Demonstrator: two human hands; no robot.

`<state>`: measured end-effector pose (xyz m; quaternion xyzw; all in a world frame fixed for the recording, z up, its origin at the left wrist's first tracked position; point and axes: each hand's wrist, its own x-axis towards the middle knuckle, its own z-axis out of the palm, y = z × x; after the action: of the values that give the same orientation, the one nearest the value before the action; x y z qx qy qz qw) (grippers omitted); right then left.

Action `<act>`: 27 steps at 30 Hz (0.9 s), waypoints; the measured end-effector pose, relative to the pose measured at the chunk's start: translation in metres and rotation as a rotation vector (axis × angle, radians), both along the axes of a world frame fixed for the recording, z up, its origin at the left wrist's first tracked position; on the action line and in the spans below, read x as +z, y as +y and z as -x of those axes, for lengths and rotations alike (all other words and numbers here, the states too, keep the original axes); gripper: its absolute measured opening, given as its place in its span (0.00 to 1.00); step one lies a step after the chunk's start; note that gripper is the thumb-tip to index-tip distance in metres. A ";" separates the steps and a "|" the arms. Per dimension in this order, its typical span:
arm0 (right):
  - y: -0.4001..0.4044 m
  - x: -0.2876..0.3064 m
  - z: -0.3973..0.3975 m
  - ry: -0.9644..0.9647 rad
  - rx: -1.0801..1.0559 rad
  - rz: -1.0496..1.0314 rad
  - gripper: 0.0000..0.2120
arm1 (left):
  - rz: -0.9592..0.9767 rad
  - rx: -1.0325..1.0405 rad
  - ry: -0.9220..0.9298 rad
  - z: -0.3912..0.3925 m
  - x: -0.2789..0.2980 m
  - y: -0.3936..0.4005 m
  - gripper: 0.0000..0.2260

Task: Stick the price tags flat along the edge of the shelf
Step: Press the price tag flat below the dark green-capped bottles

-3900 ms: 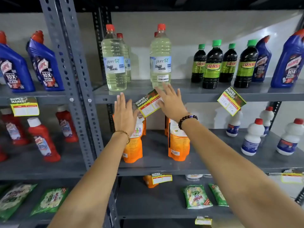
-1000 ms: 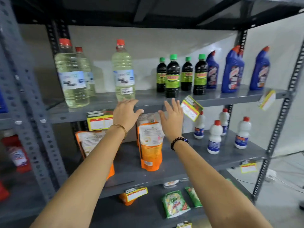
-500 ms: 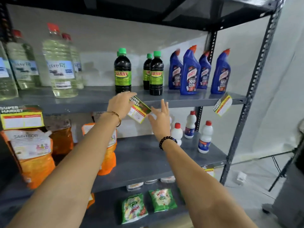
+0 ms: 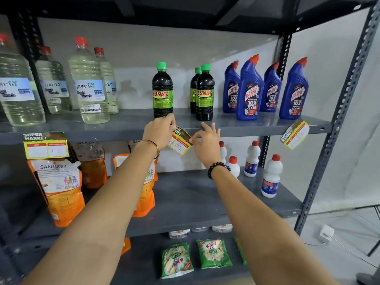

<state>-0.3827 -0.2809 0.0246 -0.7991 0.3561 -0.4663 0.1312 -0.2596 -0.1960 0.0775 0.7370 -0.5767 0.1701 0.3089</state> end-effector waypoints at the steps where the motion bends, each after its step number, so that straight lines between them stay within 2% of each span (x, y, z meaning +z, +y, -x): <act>1: 0.000 0.003 0.003 0.022 0.014 0.004 0.07 | 0.000 -0.011 0.013 -0.001 -0.001 0.002 0.05; 7: -0.009 0.026 0.035 0.070 0.108 -0.018 0.06 | -0.026 -0.115 0.033 0.004 -0.012 0.012 0.05; 12: -0.021 0.034 0.045 0.227 0.111 -0.090 0.03 | -0.076 0.006 -0.054 0.012 -0.026 0.002 0.07; 19: -0.021 0.044 0.044 0.128 0.114 -0.118 0.05 | 0.052 0.073 0.064 0.019 -0.017 -0.004 0.06; 23: -0.021 0.050 0.042 0.135 0.093 -0.122 0.13 | 0.055 0.102 0.081 0.021 -0.011 -0.006 0.07; 27: -0.023 0.052 0.038 0.154 0.042 -0.112 0.06 | 0.059 0.132 0.065 0.022 -0.007 -0.008 0.07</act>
<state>-0.4207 -0.3042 0.0768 -0.8313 0.3735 -0.3802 0.1576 -0.2818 -0.2041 0.0702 0.7691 -0.5113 0.1831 0.3368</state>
